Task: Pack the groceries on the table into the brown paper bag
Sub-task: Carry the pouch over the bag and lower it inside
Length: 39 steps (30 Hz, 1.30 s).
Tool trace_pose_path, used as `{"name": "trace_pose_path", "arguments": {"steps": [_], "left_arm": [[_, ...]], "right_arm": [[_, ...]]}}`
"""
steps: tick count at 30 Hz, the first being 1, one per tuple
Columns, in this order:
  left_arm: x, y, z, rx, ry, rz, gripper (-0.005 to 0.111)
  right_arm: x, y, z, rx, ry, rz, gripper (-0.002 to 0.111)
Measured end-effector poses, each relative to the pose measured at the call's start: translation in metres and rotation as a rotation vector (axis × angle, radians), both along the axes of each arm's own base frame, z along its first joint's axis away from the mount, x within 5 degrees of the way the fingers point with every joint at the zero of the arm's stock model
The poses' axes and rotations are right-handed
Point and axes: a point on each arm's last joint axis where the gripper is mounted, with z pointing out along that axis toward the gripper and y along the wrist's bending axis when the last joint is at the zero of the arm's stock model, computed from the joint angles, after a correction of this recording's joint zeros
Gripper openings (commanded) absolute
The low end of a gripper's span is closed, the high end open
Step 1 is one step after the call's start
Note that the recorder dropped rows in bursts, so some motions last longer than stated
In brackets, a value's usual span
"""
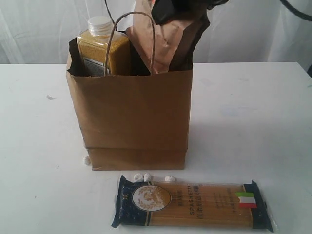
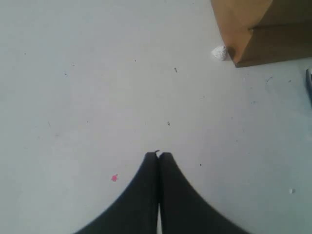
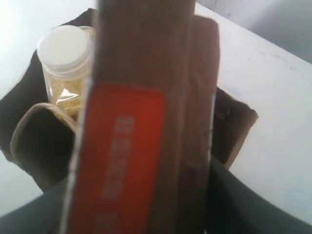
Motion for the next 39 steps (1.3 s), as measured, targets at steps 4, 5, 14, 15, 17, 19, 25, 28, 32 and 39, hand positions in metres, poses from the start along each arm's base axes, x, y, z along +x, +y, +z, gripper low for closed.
{"name": "trace_pose_path", "arguments": {"steps": [4, 5, 14, 15, 17, 19, 25, 28, 32, 39], "left_arm": [[0.000, 0.000, 0.000, 0.000, 0.000, 0.000, 0.000], [0.000, 0.000, 0.000, 0.000, 0.000, 0.000, 0.000], [0.000, 0.000, 0.000, -0.001, 0.001, 0.000, 0.000], [0.000, 0.000, 0.000, -0.001, 0.001, 0.000, 0.000], [0.000, 0.000, 0.000, -0.001, 0.001, 0.000, 0.000], [0.000, 0.000, 0.000, -0.001, 0.001, 0.000, 0.000], [0.000, 0.000, 0.000, -0.001, 0.001, 0.000, 0.000], [0.000, 0.000, 0.000, -0.001, 0.001, 0.000, 0.000], [0.000, 0.000, 0.000, -0.001, 0.001, 0.000, 0.000], [0.000, 0.000, 0.000, -0.001, 0.001, 0.000, 0.000]], "right_arm": [[0.007, -0.002, -0.009, -0.034, 0.040, -0.079, 0.000], [0.009, -0.003, -0.011, -0.050, 0.047, -0.097, 0.000], [0.019, 0.010, -0.017, -0.122, 0.117, -0.102, 0.000], [0.019, 0.014, -0.018, -0.126, 0.117, -0.093, 0.000], [0.022, 0.023, -0.023, -0.147, 0.121, -0.078, 0.000], [0.024, 0.030, -0.028, -0.167, 0.132, -0.066, 0.000], [0.036, 0.038, -0.051, -0.268, 0.171, -0.070, 0.002], [0.040, 0.040, -0.059, -0.291, 0.184, -0.074, 0.015], [0.045, 0.043, -0.068, -0.299, 0.206, -0.082, 0.048], [0.047, 0.046, -0.071, -0.292, 0.205, -0.088, 0.068]]}}
